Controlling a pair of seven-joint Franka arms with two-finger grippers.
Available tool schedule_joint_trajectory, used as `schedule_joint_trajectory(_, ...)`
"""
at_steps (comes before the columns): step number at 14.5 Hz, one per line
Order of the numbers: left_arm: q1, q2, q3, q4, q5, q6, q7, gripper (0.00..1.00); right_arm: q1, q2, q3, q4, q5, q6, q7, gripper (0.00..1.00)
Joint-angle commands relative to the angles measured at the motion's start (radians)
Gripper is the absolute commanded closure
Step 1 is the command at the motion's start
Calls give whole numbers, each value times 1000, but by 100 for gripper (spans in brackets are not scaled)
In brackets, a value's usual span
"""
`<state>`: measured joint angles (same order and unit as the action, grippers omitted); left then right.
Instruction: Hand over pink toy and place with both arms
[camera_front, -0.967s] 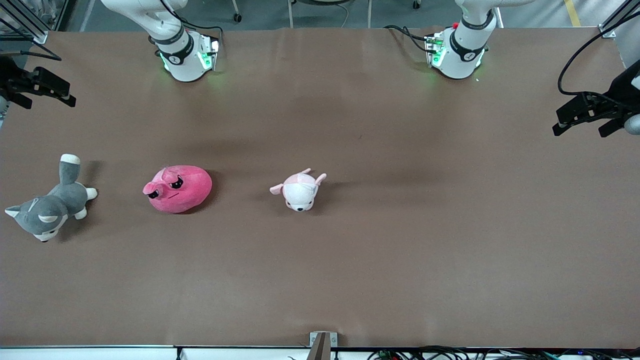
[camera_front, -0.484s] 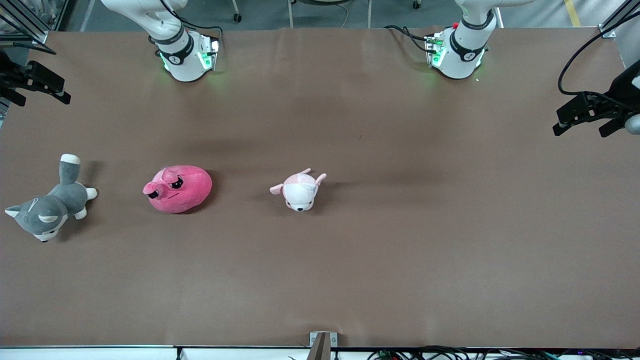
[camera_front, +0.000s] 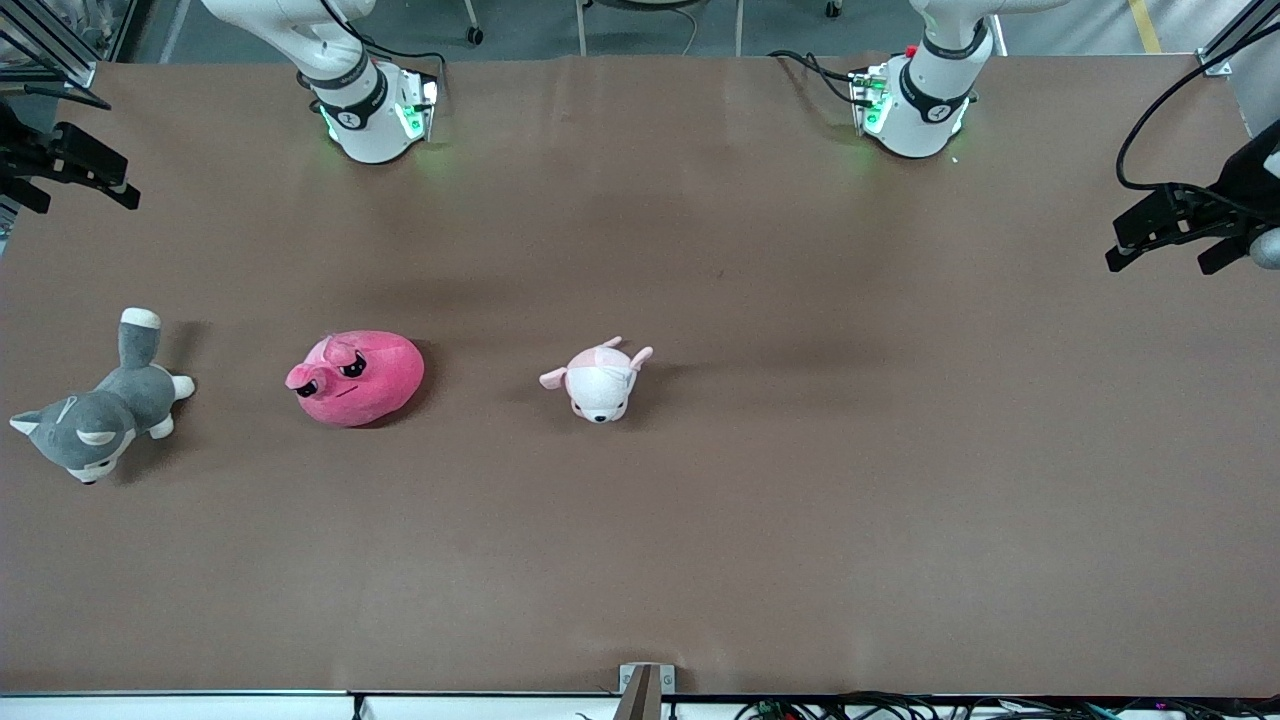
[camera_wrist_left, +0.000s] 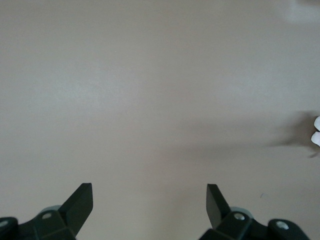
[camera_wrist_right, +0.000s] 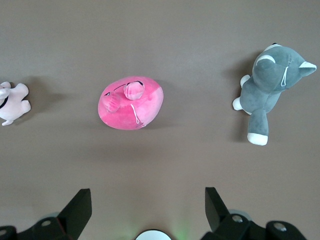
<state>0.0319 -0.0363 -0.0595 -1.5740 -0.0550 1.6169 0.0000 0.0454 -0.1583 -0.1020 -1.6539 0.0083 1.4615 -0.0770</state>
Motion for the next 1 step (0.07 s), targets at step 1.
schedule_joint_trajectory(1,0,10,-3,28,17,-22,-8,0,1,-17,1,-11,-1,6,-4,0)
